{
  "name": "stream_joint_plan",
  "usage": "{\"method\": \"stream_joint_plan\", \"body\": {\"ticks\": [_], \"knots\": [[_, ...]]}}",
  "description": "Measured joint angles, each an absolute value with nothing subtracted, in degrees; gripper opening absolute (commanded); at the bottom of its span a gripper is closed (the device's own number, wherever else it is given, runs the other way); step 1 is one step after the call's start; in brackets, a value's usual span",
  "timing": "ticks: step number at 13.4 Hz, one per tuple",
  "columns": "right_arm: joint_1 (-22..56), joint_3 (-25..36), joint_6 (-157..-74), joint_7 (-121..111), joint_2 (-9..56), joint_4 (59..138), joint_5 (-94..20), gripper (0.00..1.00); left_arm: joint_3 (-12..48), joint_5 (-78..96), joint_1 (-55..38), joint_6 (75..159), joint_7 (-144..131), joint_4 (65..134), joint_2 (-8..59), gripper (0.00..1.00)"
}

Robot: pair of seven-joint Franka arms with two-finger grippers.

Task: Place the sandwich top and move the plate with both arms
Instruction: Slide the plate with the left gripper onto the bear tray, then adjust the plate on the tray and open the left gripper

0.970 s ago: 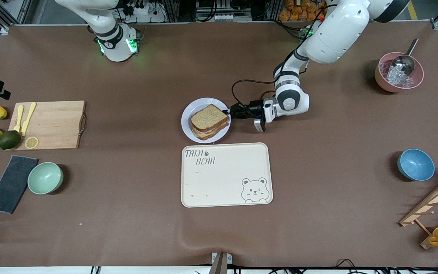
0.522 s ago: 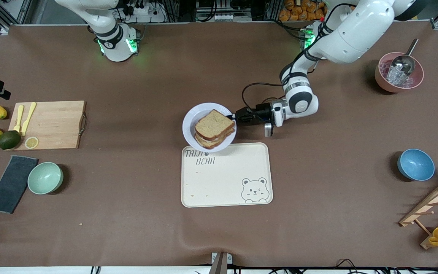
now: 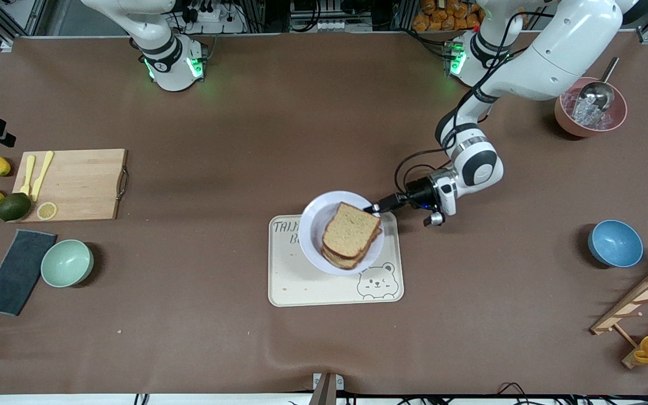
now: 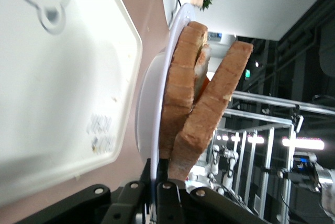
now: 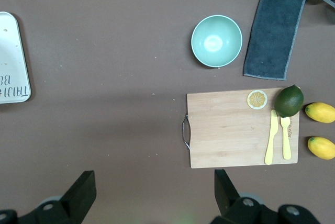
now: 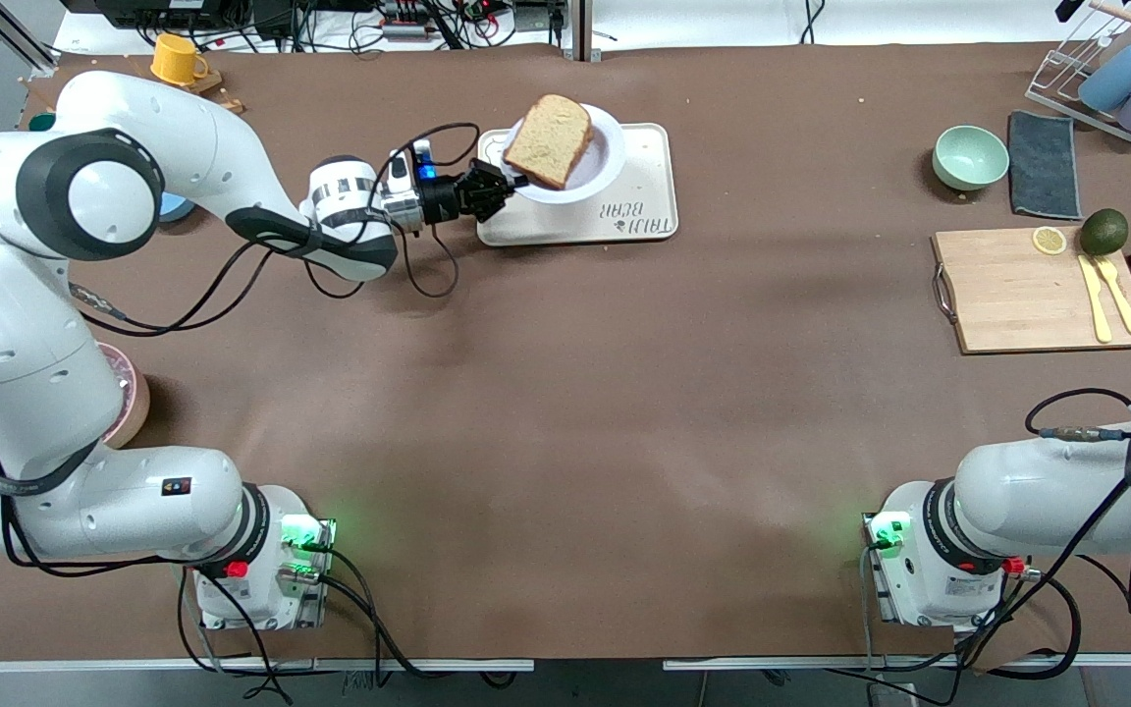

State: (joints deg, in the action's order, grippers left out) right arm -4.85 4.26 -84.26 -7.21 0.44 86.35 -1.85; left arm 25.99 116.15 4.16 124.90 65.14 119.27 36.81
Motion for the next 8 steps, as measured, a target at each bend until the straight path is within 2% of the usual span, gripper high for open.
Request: {"method": "stream_joint_plan", "body": {"ticks": [8], "knots": [[-4.85, 4.26, -84.26, -7.21, 0.44, 86.35, -1.84, 1.0, 23.53, 116.15, 3.91, 132.08, 62.43, 111.36, 42.59, 0.0]]}}
